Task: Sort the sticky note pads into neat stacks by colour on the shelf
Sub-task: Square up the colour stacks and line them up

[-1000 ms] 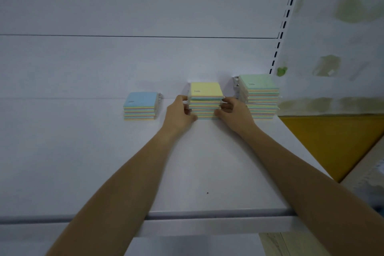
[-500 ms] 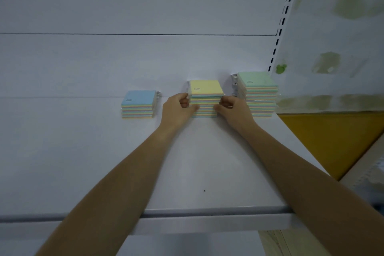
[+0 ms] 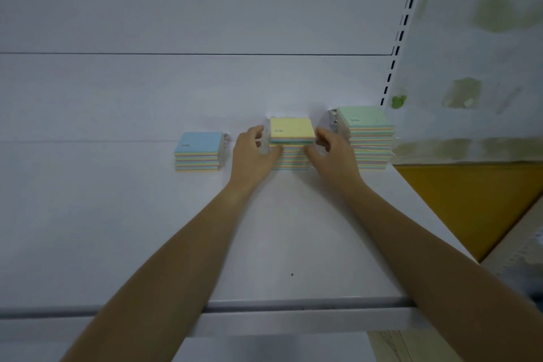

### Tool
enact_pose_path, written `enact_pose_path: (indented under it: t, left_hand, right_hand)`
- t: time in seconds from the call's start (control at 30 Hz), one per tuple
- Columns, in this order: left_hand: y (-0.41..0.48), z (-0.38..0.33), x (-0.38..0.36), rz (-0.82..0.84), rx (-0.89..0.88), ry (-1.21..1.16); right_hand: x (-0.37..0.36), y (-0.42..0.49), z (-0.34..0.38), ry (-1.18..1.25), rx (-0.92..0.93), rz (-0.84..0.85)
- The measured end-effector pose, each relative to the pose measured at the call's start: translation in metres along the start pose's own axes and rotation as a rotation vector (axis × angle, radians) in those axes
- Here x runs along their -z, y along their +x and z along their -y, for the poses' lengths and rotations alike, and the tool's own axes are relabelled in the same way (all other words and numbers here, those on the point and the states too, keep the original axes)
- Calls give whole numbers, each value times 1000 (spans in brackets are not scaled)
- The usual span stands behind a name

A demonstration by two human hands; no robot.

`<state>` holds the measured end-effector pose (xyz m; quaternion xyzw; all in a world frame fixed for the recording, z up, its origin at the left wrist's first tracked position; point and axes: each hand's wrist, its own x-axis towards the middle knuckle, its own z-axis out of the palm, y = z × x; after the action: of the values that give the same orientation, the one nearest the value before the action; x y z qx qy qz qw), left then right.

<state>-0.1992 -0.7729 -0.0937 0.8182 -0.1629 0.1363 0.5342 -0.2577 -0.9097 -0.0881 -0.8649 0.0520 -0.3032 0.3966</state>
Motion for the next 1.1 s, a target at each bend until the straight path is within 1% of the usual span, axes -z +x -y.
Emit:
enact_pose_path:
  t: [0.07, 0.13, 0.23, 0.33, 0.47, 0.63, 0.77, 0.93, 1.1]
  left_hand:
    - [-1, -4, -1, -32, -42, -58]
    - [0, -5, -3, -51, -48, -98]
    - [5, -5, -5, -77, 25, -165]
    - [8, -3, -7, -95, 61, -198]
    - [8, -2, -7, -93, 65, -210]
    - [6, 2, -5, 24, 3, -157]
    - [5, 3, -3, -9, -28, -122]
    - [3, -2, -2, -37, -45, -121]
    - [4, -2, 0, -62, -68, -77]
  right_hand:
    - [1, 1, 4, 78, 11, -22]
    - [1, 4, 4, 127, -25, -34]
    - [-3, 11, 2, 273, -118, -49]
    - [-5, 15, 0, 313, -163, -69]
    - [-2, 12, 1, 243, -126, 6]
    - [-1, 7, 6, 74, -48, 45]
    - [-1, 7, 5, 5, -44, 6]
    - [1, 5, 6, -43, -11, 2]
    - [2, 5, 6, -73, -40, -3]
